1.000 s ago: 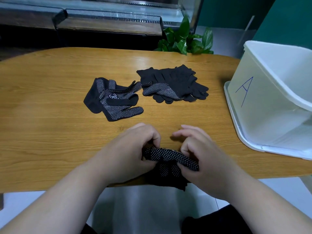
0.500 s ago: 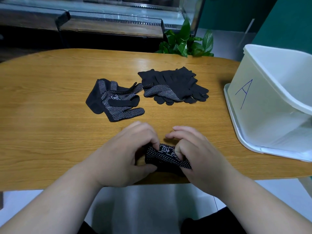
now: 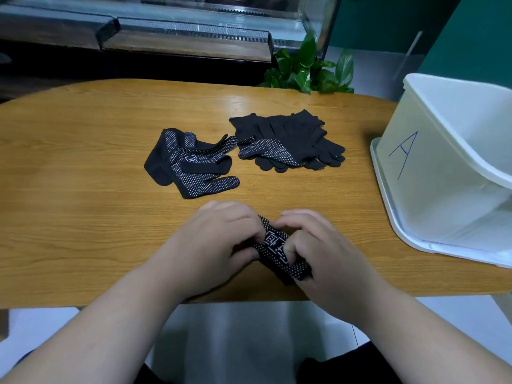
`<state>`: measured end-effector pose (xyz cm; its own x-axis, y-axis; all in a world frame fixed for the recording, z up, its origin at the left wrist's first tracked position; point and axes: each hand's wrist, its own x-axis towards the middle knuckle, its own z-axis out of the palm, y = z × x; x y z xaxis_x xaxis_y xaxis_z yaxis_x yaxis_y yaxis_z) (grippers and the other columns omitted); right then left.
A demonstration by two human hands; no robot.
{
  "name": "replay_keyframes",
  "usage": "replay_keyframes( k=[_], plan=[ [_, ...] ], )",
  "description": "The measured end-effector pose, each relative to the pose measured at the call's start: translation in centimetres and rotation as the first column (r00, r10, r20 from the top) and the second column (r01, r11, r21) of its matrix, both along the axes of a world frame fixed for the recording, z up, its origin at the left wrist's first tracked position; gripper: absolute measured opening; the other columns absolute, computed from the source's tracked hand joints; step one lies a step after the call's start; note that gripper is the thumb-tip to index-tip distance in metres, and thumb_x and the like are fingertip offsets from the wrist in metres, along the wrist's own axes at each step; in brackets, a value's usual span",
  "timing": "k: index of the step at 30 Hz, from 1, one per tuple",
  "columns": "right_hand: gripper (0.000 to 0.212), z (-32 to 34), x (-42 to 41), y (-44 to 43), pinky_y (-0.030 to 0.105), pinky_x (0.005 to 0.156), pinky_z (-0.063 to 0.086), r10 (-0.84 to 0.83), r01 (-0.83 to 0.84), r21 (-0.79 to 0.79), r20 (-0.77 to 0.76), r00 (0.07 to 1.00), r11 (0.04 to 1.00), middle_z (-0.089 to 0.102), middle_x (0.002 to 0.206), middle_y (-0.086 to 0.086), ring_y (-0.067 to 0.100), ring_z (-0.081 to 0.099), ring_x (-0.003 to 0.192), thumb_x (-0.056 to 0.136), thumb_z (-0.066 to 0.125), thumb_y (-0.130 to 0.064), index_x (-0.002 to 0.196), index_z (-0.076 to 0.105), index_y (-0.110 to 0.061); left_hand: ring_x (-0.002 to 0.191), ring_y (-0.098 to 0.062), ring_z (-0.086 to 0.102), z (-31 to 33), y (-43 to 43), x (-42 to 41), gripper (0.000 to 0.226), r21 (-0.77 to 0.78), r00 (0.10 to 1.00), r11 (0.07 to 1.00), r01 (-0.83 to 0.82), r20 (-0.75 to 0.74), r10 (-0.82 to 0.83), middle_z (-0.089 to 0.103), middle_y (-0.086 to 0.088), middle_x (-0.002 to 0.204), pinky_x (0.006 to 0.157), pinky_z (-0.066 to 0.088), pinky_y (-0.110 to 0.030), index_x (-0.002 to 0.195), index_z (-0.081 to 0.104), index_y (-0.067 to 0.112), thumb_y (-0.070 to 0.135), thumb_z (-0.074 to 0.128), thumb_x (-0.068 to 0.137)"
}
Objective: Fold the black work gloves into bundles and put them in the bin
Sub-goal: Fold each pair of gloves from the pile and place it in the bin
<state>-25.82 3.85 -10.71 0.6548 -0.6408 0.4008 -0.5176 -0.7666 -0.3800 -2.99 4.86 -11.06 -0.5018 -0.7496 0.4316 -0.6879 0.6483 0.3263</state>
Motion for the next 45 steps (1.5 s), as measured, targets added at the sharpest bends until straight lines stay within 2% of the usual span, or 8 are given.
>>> replay_keyframes(
  k=[5,11,20,26,29,38,42,45],
  plan=[
    [0.015,-0.1,0.5,0.0,0.035,0.101,0.041,0.059,-0.06,0.022,0.061,0.996,0.998,0.055,0.13,0.001,0.022,0.047,0.131,0.077,0.056,-0.017,0.087,0.046,-0.022,0.103,-0.013,0.062,-0.2,-0.4,0.0,0.016,0.08,0.997,0.996,-0.045,-0.061,0.05,0.065,0.014,0.101,0.09,0.046,-0.042,0.093,0.052,0.035,0.04,0.058,0.08],
    [0.026,0.1,-0.6,0.4,0.041,0.108,0.037,0.082,-0.08,0.067,-0.042,0.996,0.995,0.05,0.139,0.003,0.025,0.038,0.14,0.078,0.073,-0.044,0.088,0.066,-0.021,0.109,-0.013,0.06,-0.1,-0.5,0.3,0.017,0.106,0.995,0.994,-0.037,-0.089,0.047,0.066,0.014,0.106,0.092,0.048,-0.045,0.094,0.054,0.034,0.039,0.06,0.079],
    [0.013,0.0,-1.2,0.5,0.034,0.085,0.038,-0.1,0.094,-0.129,-0.039,0.994,0.987,0.056,0.096,-0.005,0.02,0.049,0.097,0.081,0.066,-0.031,0.085,0.076,-0.025,0.134,-0.009,0.045,0.3,0.2,0.7,0.041,0.149,0.995,0.986,-0.072,-0.063,0.082,0.058,0.01,0.122,0.109,0.04,-0.04,0.116,0.058,0.027,0.02,0.072,0.078],
    [0.023,0.3,-1.9,-0.3,0.029,0.09,0.028,-0.304,0.29,-0.135,-0.099,0.947,0.947,0.053,0.096,-0.008,0.019,0.047,0.1,0.082,0.056,-0.03,0.091,0.078,-0.027,0.1,-0.002,0.05,1.1,0.7,0.9,0.042,0.245,0.994,0.968,-0.06,-0.079,0.082,0.046,0.016,0.107,0.084,0.043,-0.022,0.119,0.062,0.033,0.047,0.062,0.079],
    [0.034,0.5,-1.9,-0.5,0.03,0.092,0.028,-0.327,0.323,-0.051,-0.115,0.938,0.945,0.051,0.097,-0.009,0.017,0.044,0.102,0.085,0.049,-0.039,0.101,0.077,-0.028,0.102,-0.008,0.055,1.3,1.0,0.6,0.035,0.294,0.991,0.956,-0.008,-0.126,0.047,0.046,0.016,0.113,0.085,0.049,-0.037,0.113,0.066,0.033,0.047,0.061,0.081],
    [0.04,0.4,-1.3,-0.9,0.032,0.1,0.029,-0.189,0.204,0.109,-0.135,0.973,0.973,0.06,0.104,-0.022,0.006,0.048,0.11,0.092,0.042,-0.043,0.118,0.071,-0.03,0.087,-0.008,0.061,1.4,1.8,-0.9,0.026,0.269,0.952,0.958,0.102,-0.305,-0.016,0.066,0.014,0.102,0.078,0.052,-0.034,0.117,0.066,0.024,0.016,0.064,0.093],
    [0.037,0.6,-1.2,-1.1,0.031,0.104,0.03,-0.042,0.061,0.161,-0.118,0.992,0.985,0.063,0.117,-0.026,0.002,0.05,0.119,0.095,0.044,-0.033,0.122,0.07,-0.03,0.096,-0.005,0.058,0.9,1.1,-1.2,0.019,0.153,0.949,0.987,-0.049,-0.301,0.094,0.063,0.018,0.095,0.087,0.046,-0.026,0.104,0.068,0.03,0.024,0.055,0.093],
    [0.036,0.3,-1.1,-1.1,0.034,0.106,0.035,0.04,-0.023,0.187,-0.088,0.995,0.982,0.063,0.124,-0.026,0.0,0.051,0.124,0.096,0.046,-0.027,0.125,0.067,-0.033,0.101,-0.007,0.055,0.7,0.7,-1.1,0.022,0.237,0.937,0.956,-0.173,-0.259,0.234,0.06,0.018,0.097,0.091,0.046,-0.034,0.101,0.07,0.031,0.04,0.054,0.089]
  ],
)
